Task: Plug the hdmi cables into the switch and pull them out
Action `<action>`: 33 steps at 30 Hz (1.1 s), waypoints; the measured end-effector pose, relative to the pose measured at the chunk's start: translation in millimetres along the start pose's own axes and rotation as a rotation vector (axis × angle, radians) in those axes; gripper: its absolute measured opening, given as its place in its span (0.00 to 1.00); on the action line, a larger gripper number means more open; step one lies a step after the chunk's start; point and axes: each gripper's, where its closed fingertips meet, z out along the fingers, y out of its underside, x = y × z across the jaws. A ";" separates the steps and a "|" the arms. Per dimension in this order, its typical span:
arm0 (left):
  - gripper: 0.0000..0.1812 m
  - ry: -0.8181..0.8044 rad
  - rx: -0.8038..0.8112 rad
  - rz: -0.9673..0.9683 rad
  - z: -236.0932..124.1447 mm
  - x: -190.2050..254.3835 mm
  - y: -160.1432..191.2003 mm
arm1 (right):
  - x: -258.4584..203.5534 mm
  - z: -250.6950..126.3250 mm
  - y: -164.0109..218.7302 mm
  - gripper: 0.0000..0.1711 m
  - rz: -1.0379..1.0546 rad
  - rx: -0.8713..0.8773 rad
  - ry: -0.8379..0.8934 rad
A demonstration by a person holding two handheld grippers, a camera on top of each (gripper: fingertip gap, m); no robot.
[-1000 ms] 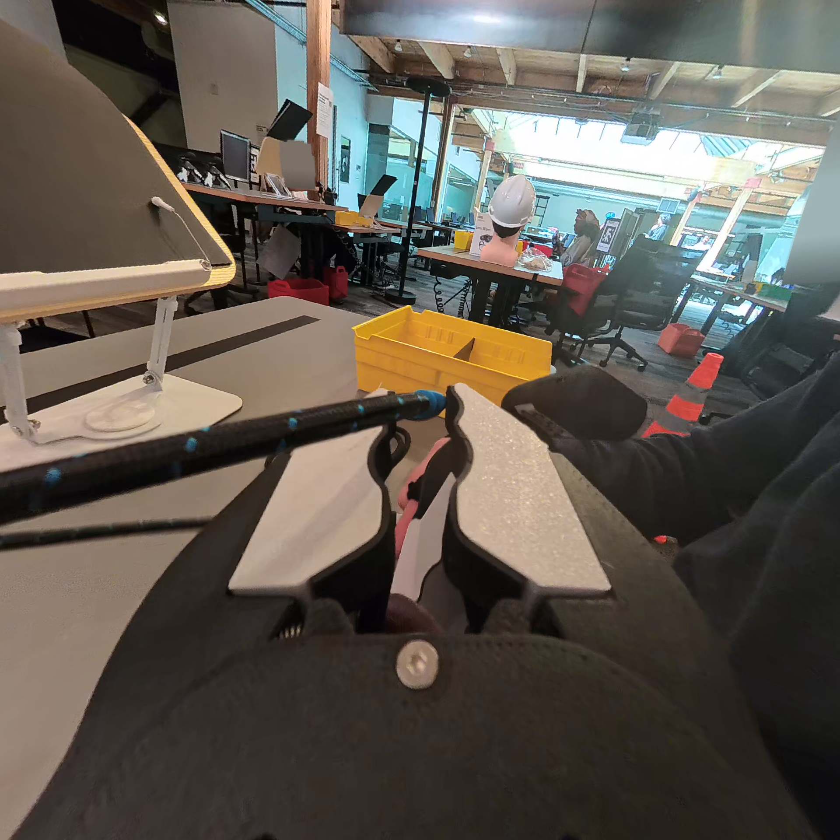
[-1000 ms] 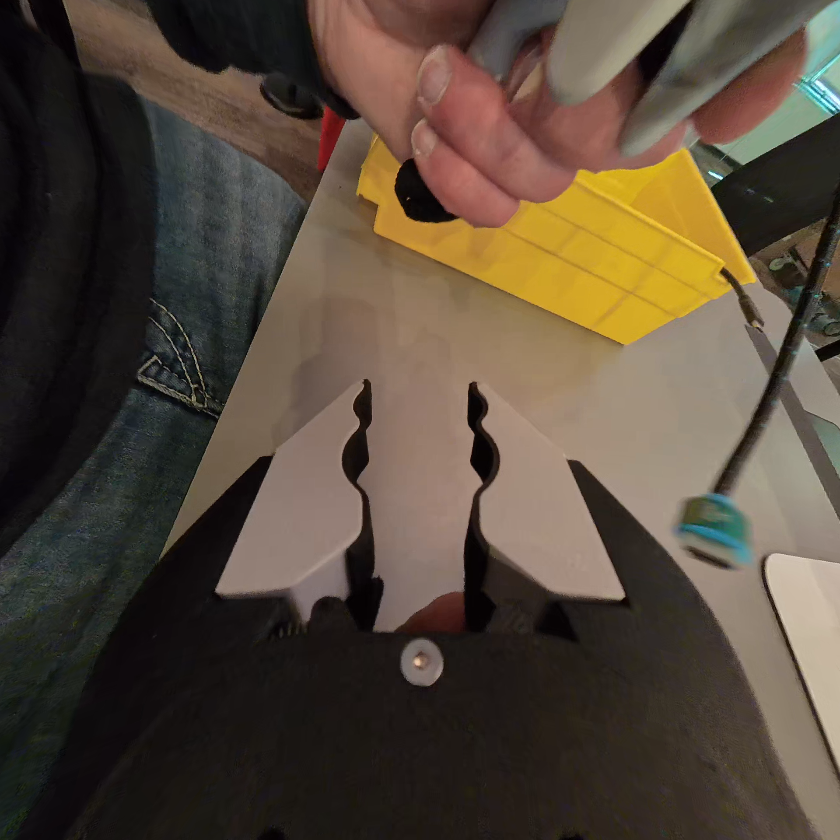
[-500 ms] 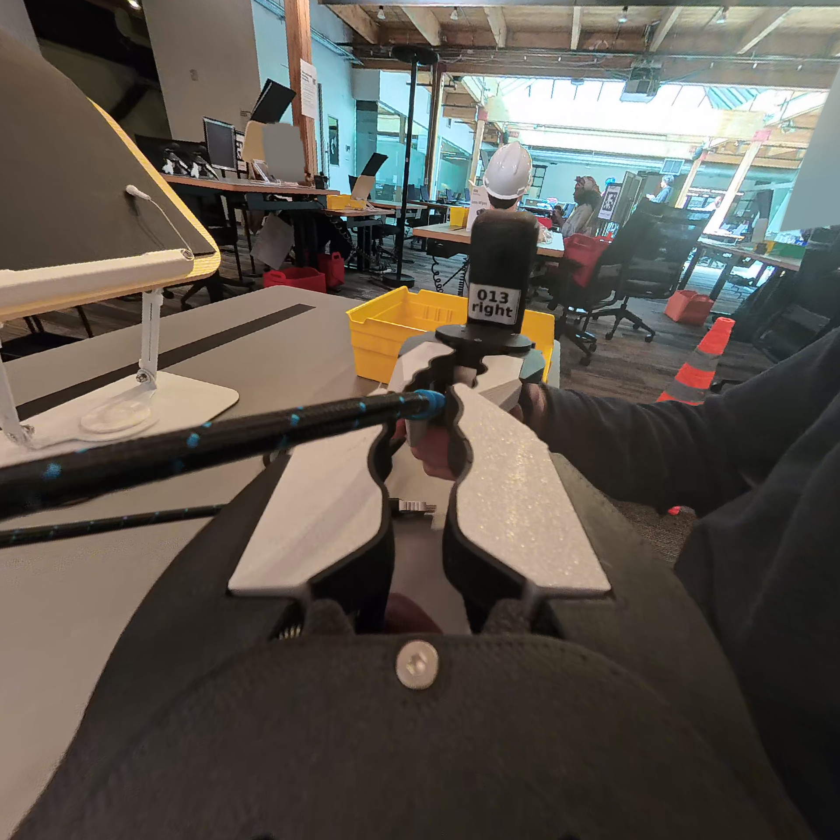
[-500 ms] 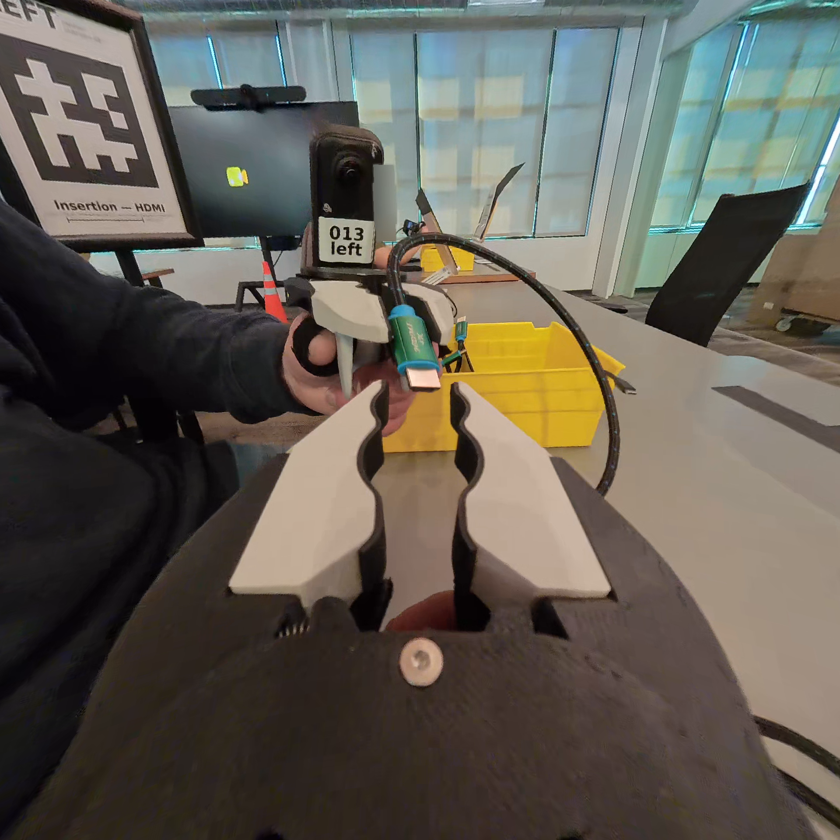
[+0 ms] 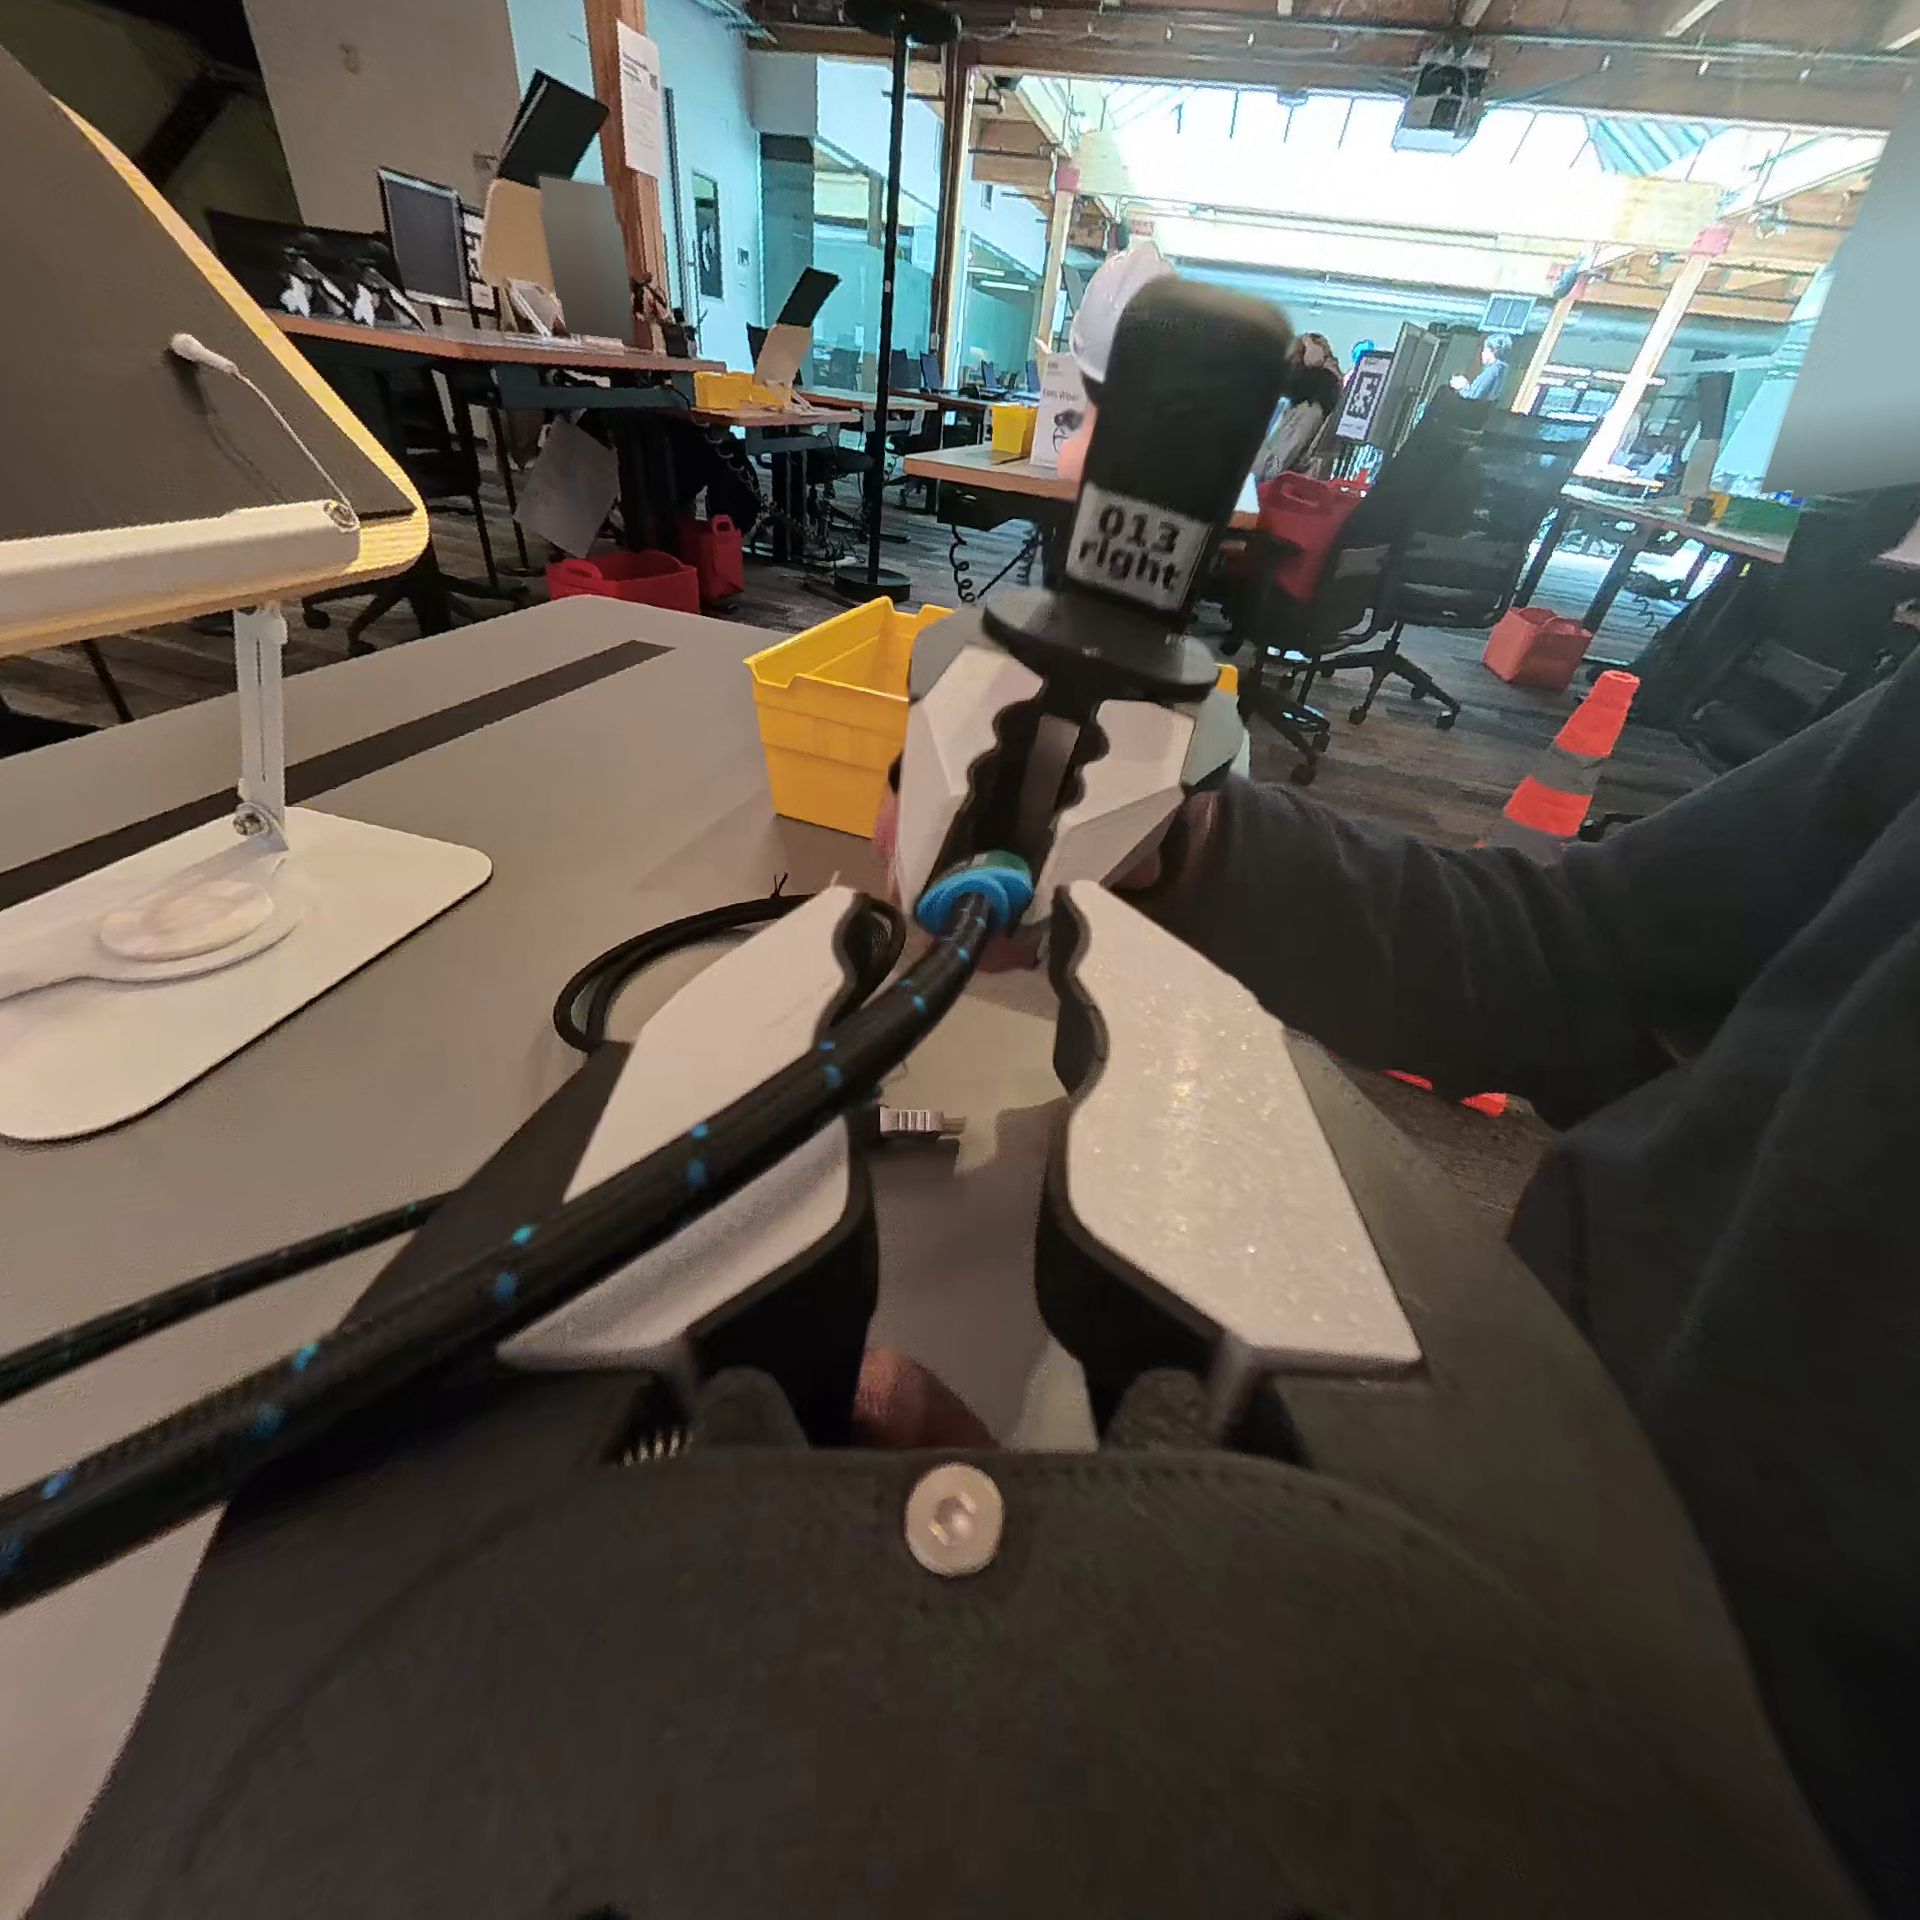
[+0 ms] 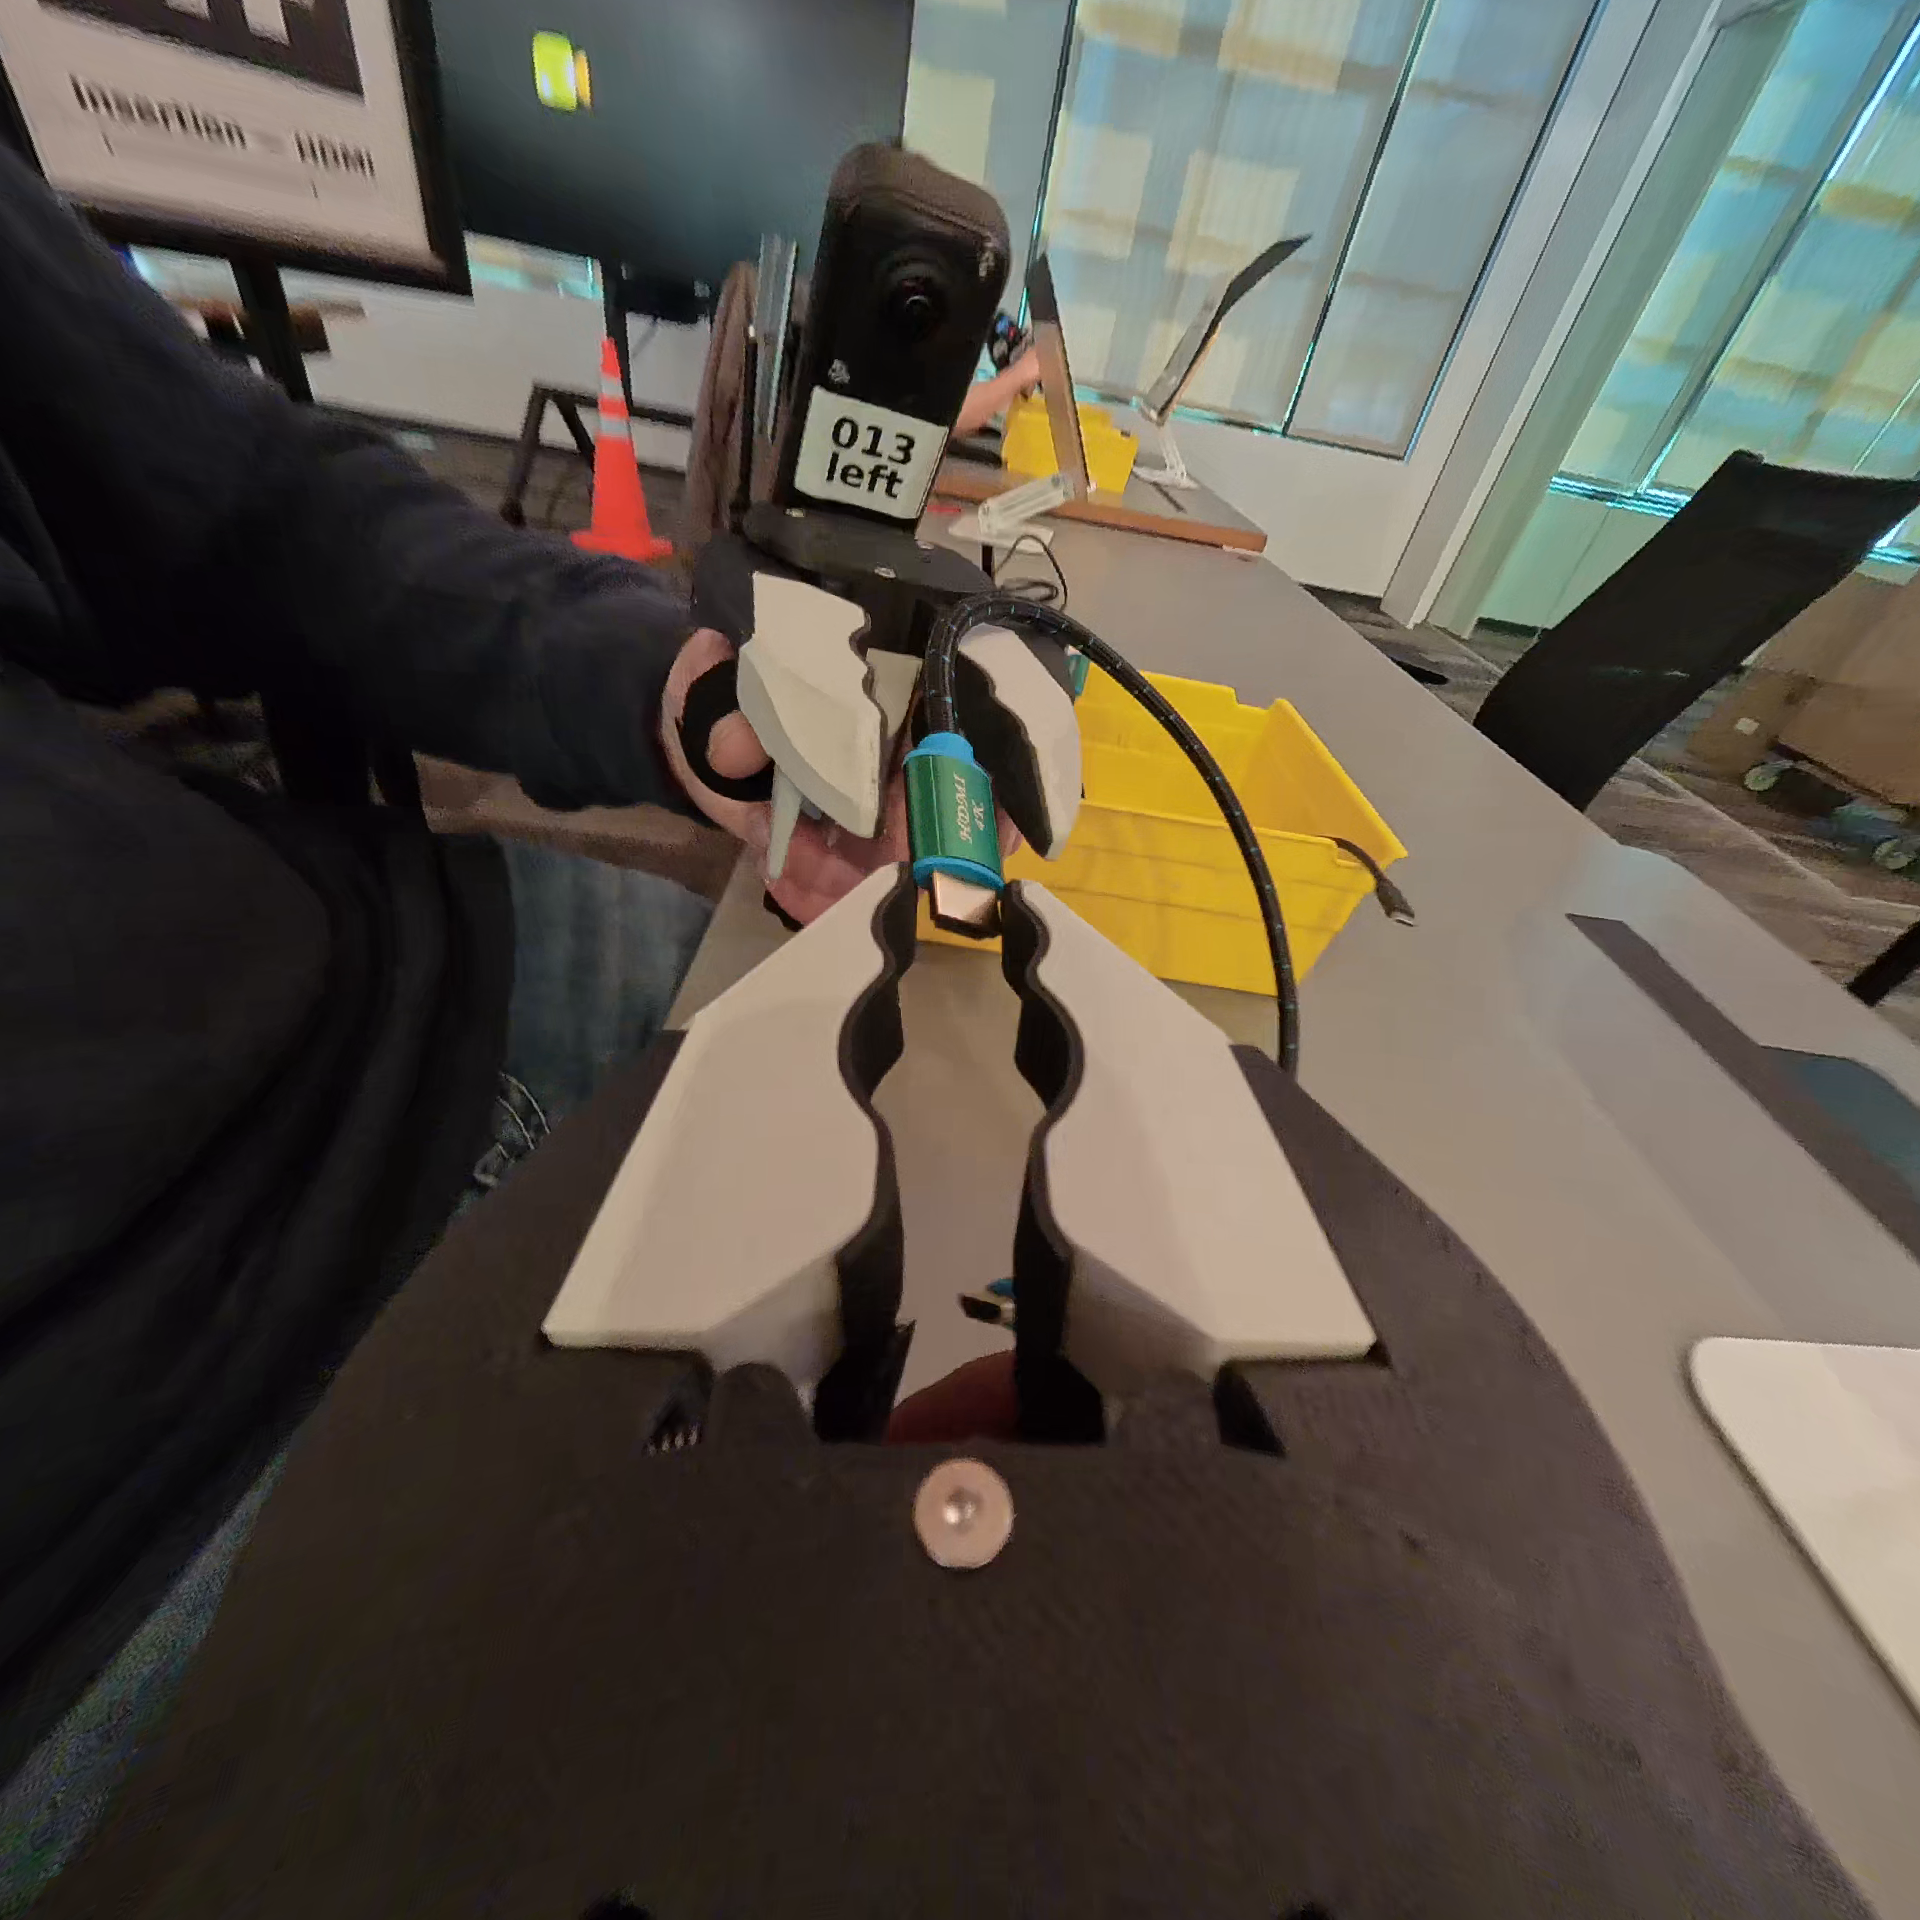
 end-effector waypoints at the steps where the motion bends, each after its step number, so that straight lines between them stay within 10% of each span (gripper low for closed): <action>1: 0.18 -0.001 -0.003 -0.004 -0.1 -0.7 0.6 | 0.5 -1.7 -1.0 0.08 -0.030 -0.026 0.002; 27: 0.26 0.021 0.101 -0.295 2.4 -15.8 1.8 | 4.9 -0.7 25.0 0.01 -0.190 -0.203 0.008; 33: 0.07 0.038 0.110 -0.380 5.5 -13.0 2.4 | 7.6 2.6 30.9 0.01 -0.294 -0.277 0.067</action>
